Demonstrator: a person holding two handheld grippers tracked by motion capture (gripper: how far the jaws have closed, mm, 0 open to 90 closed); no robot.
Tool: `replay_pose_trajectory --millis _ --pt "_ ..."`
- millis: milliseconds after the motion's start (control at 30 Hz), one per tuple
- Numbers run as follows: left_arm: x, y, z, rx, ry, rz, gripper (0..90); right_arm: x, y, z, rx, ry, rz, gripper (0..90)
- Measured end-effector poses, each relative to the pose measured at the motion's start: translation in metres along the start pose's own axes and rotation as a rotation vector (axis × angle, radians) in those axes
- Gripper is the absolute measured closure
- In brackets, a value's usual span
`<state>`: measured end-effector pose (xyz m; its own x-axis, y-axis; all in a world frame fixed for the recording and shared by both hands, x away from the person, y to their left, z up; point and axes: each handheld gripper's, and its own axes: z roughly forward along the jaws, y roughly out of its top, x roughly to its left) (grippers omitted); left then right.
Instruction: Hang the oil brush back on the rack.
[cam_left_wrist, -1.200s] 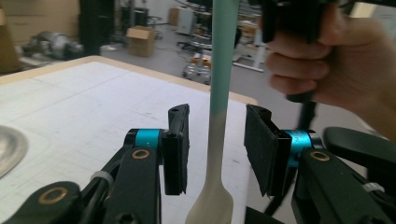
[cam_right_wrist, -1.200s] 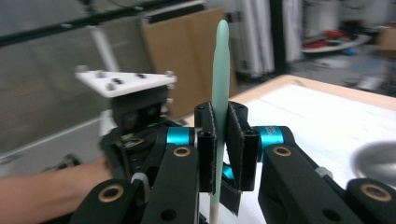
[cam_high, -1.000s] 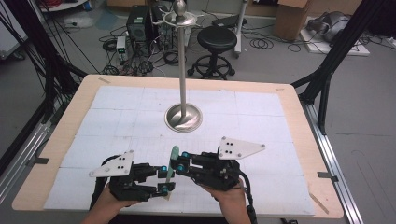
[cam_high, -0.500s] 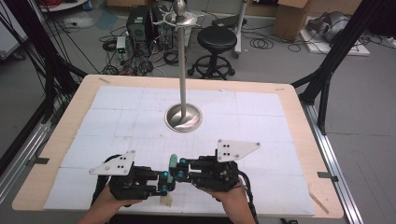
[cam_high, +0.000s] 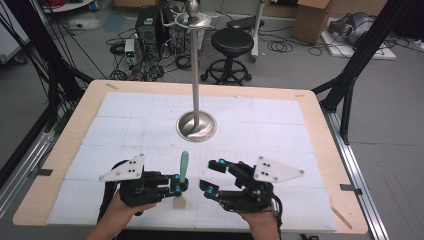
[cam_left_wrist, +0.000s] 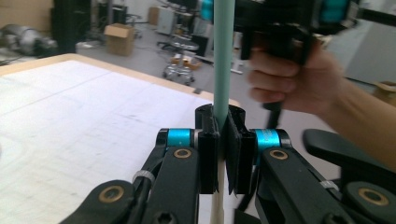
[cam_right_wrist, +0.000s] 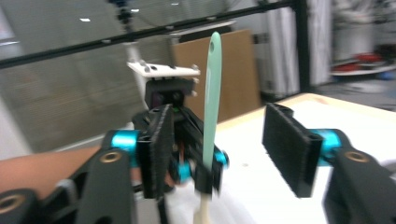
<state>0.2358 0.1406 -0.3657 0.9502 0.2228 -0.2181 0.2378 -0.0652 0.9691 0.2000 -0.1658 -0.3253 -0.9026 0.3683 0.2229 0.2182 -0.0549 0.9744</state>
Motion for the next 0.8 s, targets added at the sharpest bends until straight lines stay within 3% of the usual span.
replay_pose_trajectory --millis 167,367,500,600,800 --pt "0.014 0.019 0.006 -0.012 0.056 0.003 84.2 0.0 -0.01 -0.035 0.037 -0.175 -0.027 28.3" --pt "0.028 0.05 0.019 -0.029 0.065 0.034 84.2 -0.006 -0.025 -0.06 0.111 -0.306 -0.041 22.4" --pt "0.04 0.068 0.024 -0.031 0.061 0.038 84.2 -0.01 -0.031 -0.068 0.131 -0.356 -0.043 20.1" --pt "0.05 0.079 0.025 -0.051 0.057 0.022 84.2 -0.012 -0.033 -0.071 0.13 -0.368 -0.049 20.0" --pt "0.07 0.105 0.025 -0.06 0.06 0.028 84.2 -0.016 -0.037 -0.073 0.128 -0.376 -0.038 20.0"
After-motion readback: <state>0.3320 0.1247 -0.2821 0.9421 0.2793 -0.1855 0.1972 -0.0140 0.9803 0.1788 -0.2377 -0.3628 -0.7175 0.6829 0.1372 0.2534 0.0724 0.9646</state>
